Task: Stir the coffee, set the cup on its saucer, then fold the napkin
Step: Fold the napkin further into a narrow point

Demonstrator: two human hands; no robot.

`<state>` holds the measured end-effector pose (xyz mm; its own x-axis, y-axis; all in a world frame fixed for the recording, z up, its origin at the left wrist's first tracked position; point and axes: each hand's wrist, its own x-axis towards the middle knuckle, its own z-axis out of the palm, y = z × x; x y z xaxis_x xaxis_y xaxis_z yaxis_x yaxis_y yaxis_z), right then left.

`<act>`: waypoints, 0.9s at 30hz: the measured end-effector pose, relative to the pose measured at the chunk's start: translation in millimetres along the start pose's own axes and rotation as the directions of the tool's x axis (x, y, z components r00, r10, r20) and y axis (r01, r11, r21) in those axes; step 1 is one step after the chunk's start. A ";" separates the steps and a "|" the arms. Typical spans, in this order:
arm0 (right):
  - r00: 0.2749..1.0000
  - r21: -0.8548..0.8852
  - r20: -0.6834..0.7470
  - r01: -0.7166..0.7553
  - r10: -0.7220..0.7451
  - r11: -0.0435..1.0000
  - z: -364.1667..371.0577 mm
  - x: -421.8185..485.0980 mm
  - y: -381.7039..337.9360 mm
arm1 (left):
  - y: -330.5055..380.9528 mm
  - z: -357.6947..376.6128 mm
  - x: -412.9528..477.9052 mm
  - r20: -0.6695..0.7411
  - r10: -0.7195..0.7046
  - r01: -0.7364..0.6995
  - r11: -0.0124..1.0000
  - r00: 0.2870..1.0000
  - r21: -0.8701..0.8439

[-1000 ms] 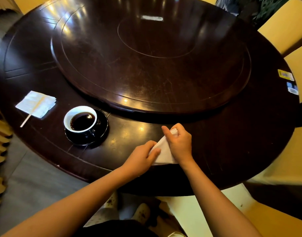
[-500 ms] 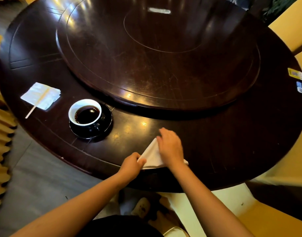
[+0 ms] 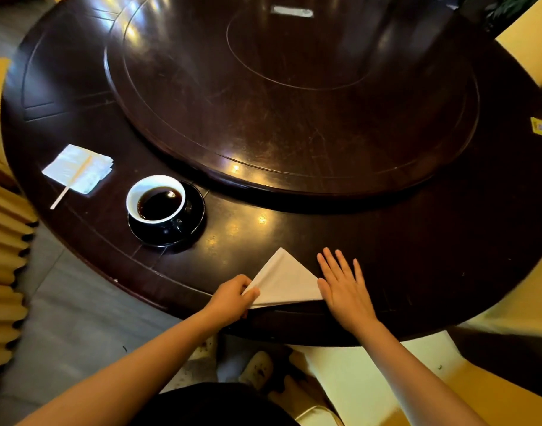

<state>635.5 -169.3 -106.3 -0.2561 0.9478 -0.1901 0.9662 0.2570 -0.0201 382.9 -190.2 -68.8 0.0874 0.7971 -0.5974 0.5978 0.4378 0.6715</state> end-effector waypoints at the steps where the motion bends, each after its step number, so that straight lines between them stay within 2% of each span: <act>1: 1.000 0.010 0.009 0.008 -0.008 1.000 -3.7 1.8 -1.1 | -0.1 -3.0 -2.1 0.047 0.006 -0.005 1.000 0.999 -0.023; 3: 0.998 0.098 0.018 0.057 -0.059 0.994 -12.7 5.0 -5.8 | 0.2 -7.5 -7.2 0.078 0.040 -0.039 0.999 0.996 -0.019; 5: 0.988 0.313 0.043 0.125 -0.145 0.941 -28.4 8.8 -14.5 | -1.0 -10.2 -12.2 -0.040 0.165 -0.161 0.983 0.985 0.088; 8: 0.976 0.622 0.133 0.051 -0.170 0.781 -51.1 21.1 -27.7 | -4.8 -14.7 -21.1 -0.216 0.407 -0.365 0.907 0.887 0.209; 11: 0.984 0.728 0.120 0.002 -0.131 0.686 -62.4 40.6 -32.8 | -14.5 -22.8 -22.9 -0.283 0.463 -0.414 0.884 0.840 0.217; 13: 0.985 0.716 0.101 0.026 -0.141 0.698 -68.8 55.7 -39.1 | -24.2 -27.1 -21.1 -0.338 0.427 -0.375 0.903 0.839 0.211; 16: 0.972 0.637 -0.044 0.206 -0.233 0.743 -78.3 81.5 -58.0 | -34.5 -33.1 -21.1 -0.455 0.326 -0.267 0.945 0.829 0.191; 19: 0.930 0.491 -0.167 0.366 -0.327 0.791 -83.2 110.9 -77.0 | -39.5 -40.3 -22.0 -0.590 0.315 -0.245 0.949 0.744 0.199; 22: 0.907 0.403 -0.245 0.416 -0.342 0.815 -93.6 131.6 -97.3 | -41.5 -42.6 -17.9 -0.680 0.278 -0.229 0.960 0.679 0.163; 24: 0.894 0.369 -0.282 0.437 -0.349 0.820 -94.6 141.7 -111.4 | -45.8 -40.9 -13.4 -0.689 0.240 -0.211 0.969 0.684 0.128; 27: 0.912 0.373 -0.259 0.398 -0.318 0.838 -83.0 151.0 -122.6 | -51.2 -36.2 -7.4 -0.661 0.187 -0.177 0.981 0.727 0.082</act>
<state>475.9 -42.1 -51.1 -0.5485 0.8315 0.0873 0.7190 0.5224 -0.4585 322.8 -203.5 -82.9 -0.3514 0.9360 -0.0195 0.6359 0.2539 0.7288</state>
